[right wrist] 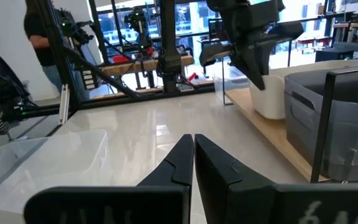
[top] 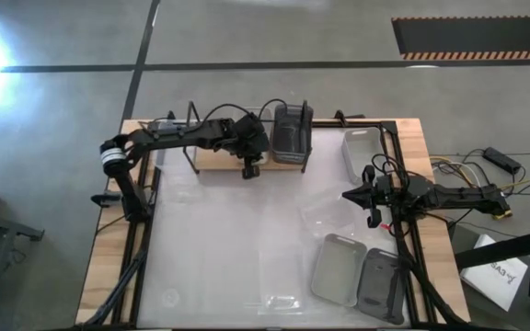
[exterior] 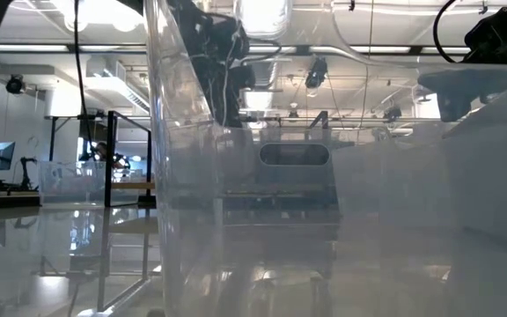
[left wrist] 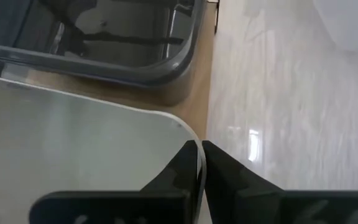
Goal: Stack baskets on shelf by color
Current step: Adjust the gray bin on the shelf, then put the top transparent bin on the shelf
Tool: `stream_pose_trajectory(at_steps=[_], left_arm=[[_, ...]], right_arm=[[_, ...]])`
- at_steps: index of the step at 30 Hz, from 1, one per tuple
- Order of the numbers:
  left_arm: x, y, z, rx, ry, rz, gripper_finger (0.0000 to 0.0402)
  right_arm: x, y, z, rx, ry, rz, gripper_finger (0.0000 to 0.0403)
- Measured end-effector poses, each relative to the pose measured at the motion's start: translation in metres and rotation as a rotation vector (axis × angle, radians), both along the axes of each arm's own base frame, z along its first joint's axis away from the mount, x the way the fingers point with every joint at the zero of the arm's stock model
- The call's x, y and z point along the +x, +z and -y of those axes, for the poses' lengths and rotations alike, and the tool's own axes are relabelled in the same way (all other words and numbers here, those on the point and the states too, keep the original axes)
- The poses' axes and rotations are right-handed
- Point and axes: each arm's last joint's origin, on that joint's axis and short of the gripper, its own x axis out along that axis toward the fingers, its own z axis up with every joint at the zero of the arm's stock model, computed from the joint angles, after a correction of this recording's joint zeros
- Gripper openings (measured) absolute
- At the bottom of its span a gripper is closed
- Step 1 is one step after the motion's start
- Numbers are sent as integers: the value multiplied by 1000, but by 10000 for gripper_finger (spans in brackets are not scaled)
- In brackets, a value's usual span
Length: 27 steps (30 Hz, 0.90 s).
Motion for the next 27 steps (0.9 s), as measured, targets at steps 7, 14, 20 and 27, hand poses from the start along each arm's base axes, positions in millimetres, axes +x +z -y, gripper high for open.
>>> stream_pose_trajectory(at_steps=[7,14,20,27], left_arm=[[1,3,0,-1,-1,8,65],[-1,29,3,-29,46,47,154],[-24,63,40,-93,70,39,170],[-79,80,124,-32,157,47,170]], right_arm=[[0,0,0,0,0,0,9],[0,0,0,0,0,1,9],[0,0,0,0,0,0,9],[0,0,0,0,0,1,9]])
